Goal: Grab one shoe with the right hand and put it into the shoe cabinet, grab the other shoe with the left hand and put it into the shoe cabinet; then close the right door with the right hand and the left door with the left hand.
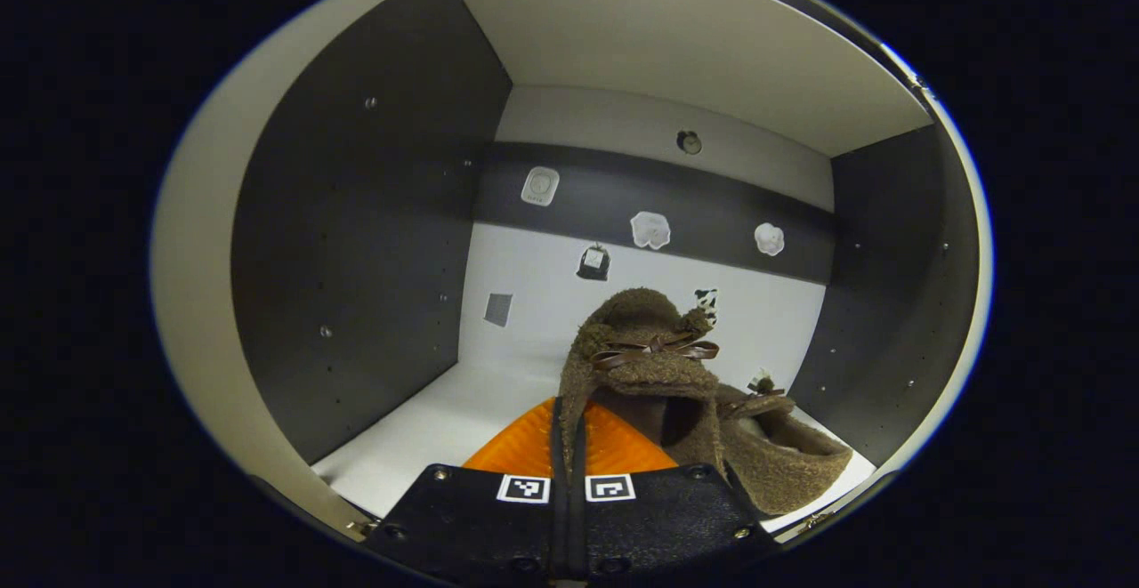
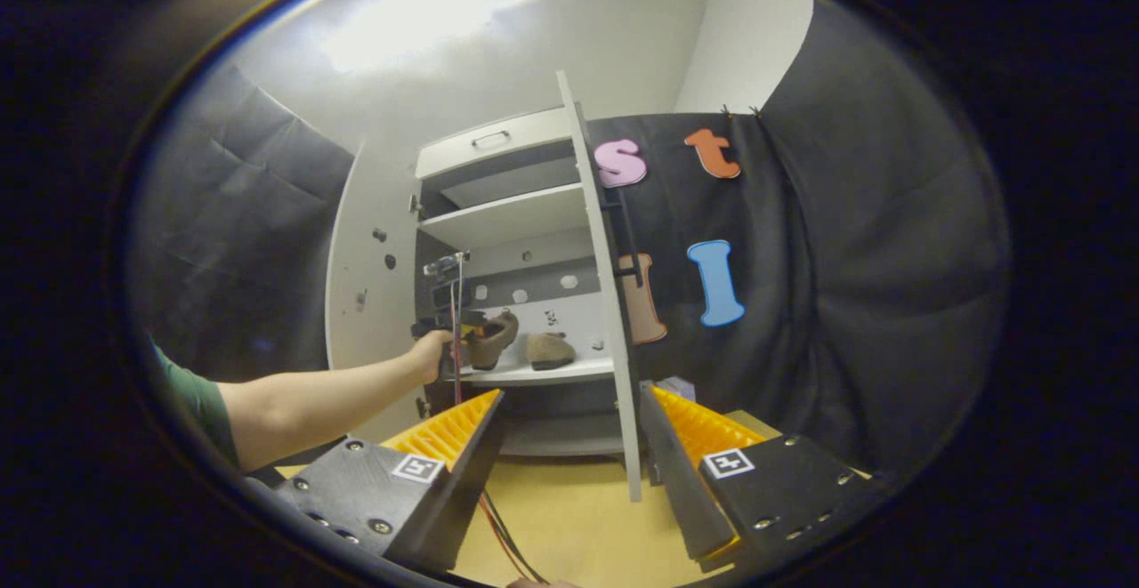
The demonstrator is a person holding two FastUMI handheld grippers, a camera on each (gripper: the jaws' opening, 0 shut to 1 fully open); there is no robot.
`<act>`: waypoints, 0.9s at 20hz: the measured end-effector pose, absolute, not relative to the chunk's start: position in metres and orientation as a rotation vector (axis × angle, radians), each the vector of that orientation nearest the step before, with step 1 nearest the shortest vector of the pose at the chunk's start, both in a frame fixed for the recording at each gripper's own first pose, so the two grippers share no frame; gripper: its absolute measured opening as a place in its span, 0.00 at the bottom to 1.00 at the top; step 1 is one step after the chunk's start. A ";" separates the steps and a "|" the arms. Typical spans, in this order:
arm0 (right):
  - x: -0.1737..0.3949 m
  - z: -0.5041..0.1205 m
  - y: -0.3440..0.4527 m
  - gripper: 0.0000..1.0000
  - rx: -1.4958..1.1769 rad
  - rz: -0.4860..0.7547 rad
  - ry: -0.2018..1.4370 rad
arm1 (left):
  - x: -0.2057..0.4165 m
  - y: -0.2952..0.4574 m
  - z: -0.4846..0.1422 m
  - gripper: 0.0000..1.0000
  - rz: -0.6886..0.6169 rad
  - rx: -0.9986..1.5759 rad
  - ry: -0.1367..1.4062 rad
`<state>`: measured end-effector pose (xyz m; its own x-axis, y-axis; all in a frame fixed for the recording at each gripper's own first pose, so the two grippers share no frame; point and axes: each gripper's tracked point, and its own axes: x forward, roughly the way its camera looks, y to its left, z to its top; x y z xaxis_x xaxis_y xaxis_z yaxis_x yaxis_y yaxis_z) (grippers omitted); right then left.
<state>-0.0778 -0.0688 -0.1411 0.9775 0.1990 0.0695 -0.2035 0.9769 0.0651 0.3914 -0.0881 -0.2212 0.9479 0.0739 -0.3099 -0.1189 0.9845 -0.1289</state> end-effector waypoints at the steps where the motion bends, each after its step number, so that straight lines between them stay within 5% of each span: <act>1: -0.076 -0.143 -0.071 0.90 0.061 0.192 -0.062 | 0.392 -0.085 -0.229 0.01 0.101 -0.126 0.331; 5: -0.076 -0.153 -0.067 0.87 0.043 0.187 -0.040 | 0.397 -0.092 -0.224 0.04 0.067 -0.135 0.301; 7: -0.076 -0.151 -0.070 0.90 0.045 0.175 -0.041 | 0.400 -0.086 -0.212 0.19 0.079 -0.133 0.258; 11: -0.076 -0.147 -0.076 0.87 0.032 0.140 -0.047 | 0.385 -0.095 -0.195 1.00 0.026 -0.056 0.251; 18: -0.079 -0.128 -0.088 0.90 0.004 0.134 -0.046 | 0.313 -0.100 -0.139 0.97 0.022 -0.067 0.201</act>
<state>-0.0787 -0.0882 -0.1279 0.9901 0.1330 0.0458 -0.1331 0.9911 0.0005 0.3133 -0.1004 -0.1392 0.9795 0.0153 -0.2006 -0.0288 0.9975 -0.0643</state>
